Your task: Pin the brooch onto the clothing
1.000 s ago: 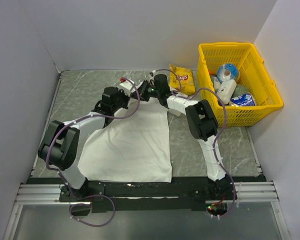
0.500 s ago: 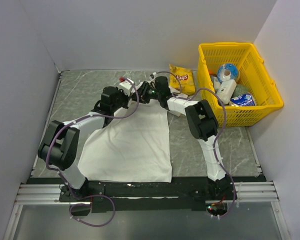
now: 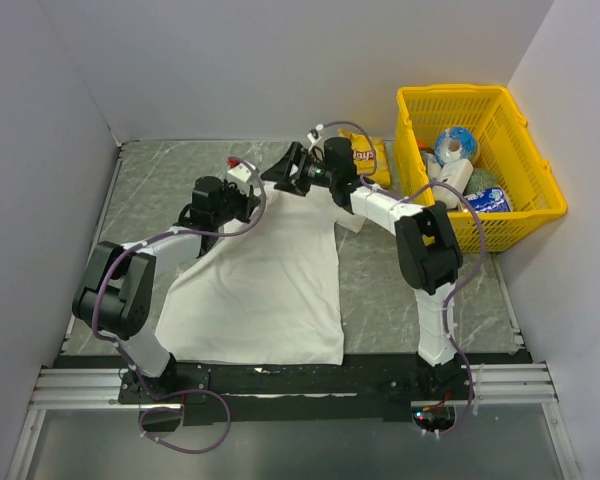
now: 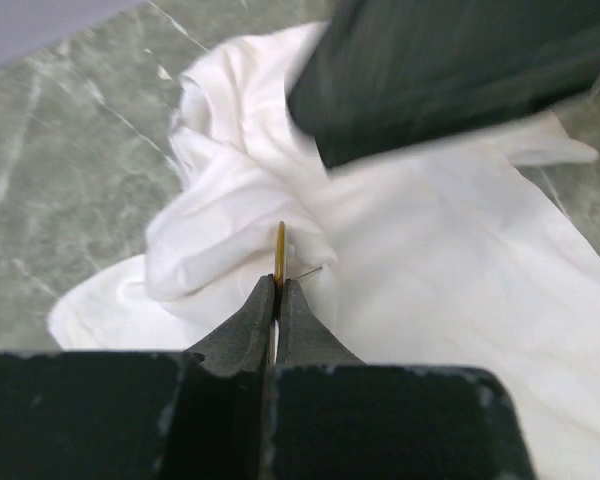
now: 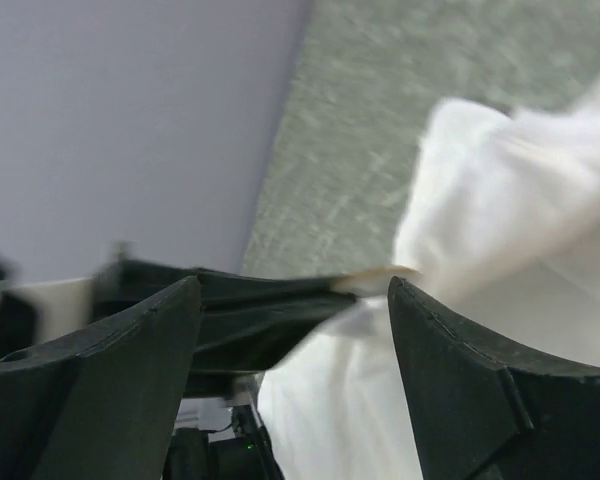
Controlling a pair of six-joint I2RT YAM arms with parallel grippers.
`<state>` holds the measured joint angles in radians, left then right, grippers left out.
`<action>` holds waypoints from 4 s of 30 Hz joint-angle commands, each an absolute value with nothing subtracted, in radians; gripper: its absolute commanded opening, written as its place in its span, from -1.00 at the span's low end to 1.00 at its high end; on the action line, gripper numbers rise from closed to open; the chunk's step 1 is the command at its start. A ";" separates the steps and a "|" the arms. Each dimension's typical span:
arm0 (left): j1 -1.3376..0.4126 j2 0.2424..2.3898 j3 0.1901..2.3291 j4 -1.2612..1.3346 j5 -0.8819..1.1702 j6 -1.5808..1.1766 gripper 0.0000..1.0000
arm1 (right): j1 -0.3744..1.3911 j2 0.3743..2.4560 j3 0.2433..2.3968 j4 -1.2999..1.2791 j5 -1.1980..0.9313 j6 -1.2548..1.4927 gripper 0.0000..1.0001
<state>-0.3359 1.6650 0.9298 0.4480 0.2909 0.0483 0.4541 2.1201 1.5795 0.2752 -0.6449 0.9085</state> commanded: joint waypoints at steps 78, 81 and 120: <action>-0.129 1.686 0.879 1.088 0.959 -0.549 -0.98 | 0.419 2.040 1.494 0.603 -1.161 0.170 0.86; -0.129 1.686 0.880 1.097 0.963 -0.560 -0.98 | 0.416 2.043 1.490 0.610 -1.164 0.169 0.86; -0.129 1.698 0.896 1.154 0.996 -0.629 -0.98 | 0.459 2.131 1.614 0.565 -1.172 0.169 0.28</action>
<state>-0.1322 1.7195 0.8589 1.0924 0.9649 -0.6243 0.4522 2.1311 1.5730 0.5411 -1.1557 0.1665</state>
